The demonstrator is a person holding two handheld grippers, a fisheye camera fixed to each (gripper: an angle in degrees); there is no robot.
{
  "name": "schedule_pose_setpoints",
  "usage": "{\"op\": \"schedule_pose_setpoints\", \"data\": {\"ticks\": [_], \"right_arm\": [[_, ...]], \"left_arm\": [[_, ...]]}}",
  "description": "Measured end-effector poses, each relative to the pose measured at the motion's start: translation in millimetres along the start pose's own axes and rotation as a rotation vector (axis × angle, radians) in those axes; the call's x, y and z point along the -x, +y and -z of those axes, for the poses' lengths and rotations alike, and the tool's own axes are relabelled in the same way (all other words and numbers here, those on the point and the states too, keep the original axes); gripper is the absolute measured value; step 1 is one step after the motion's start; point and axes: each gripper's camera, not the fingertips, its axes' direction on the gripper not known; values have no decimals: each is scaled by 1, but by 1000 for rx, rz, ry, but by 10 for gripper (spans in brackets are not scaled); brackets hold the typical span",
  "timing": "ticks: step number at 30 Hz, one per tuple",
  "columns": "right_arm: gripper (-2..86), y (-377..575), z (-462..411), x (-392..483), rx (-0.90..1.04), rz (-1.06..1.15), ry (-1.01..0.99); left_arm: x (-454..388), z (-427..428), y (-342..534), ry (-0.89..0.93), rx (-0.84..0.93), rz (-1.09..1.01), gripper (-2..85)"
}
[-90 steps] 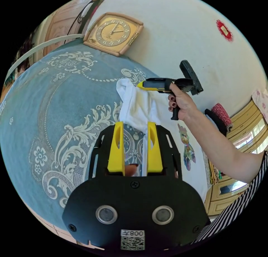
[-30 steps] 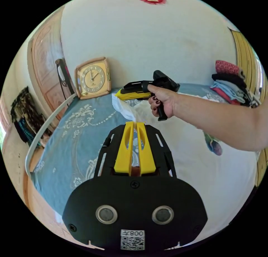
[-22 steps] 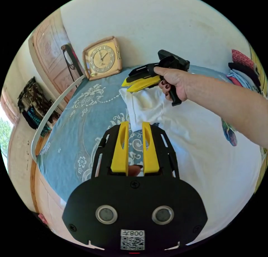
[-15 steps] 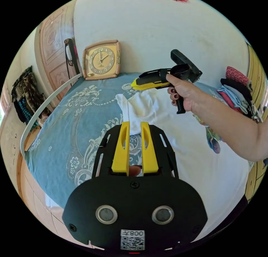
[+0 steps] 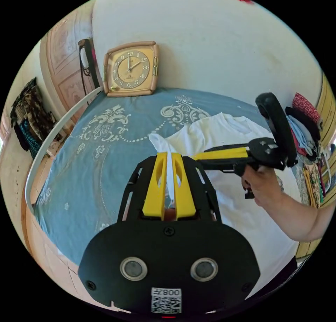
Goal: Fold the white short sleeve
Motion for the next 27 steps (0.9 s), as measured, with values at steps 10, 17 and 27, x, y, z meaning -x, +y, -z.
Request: {"op": "schedule_pose_setpoints", "data": {"ticks": [10, 17, 27], "right_arm": [[2, 23, -32, 45, 99, 38, -106], [2, 24, -36, 77, 111, 66, -78], [3, 13, 10, 94, 80, 40, -131]], "left_arm": [[56, -109, -104, 114, 261, 19, 28], [96, -121, -118, 116, 187, 89, 34], [77, -126, -137, 94, 76, -54, 70]]}}
